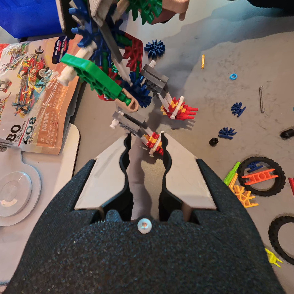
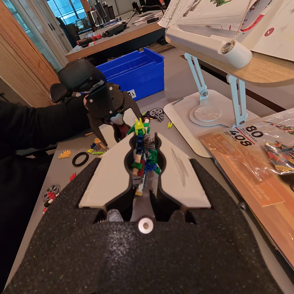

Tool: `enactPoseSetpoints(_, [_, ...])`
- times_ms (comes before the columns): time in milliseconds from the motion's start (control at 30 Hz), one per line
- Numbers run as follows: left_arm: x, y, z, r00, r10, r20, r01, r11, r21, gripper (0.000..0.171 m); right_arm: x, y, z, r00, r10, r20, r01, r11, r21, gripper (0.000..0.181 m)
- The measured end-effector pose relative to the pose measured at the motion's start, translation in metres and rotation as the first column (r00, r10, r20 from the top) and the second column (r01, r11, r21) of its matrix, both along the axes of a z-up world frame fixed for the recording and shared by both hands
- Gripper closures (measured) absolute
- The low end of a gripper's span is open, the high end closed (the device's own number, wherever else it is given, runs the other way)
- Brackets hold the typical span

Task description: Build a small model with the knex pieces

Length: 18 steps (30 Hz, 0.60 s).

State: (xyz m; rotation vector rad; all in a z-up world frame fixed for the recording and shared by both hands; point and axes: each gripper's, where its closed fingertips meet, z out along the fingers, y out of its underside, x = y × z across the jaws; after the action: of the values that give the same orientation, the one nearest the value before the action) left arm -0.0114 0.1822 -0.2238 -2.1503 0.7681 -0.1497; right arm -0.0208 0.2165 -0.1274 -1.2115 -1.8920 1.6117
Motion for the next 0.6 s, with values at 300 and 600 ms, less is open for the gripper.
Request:
enactPoseSetpoints(300, [-0.0041,0.0014,0.0002,0.999,0.014,-0.047,-0.013,1.0,0.017,0.136,-0.0005,-0.0006,0.0011,1.0,0.0,-0.013,0.0,1.0,-0.001,0.16])
enactPoseSetpoints(600, [-0.0085,0.0,0.0037,0.999,0.026,-0.033,-0.025,0.999,0.021,0.134,-0.0004,0.0005,0.0027,1.0,-0.002,-0.02,0.002,1.0,-0.006,0.16])
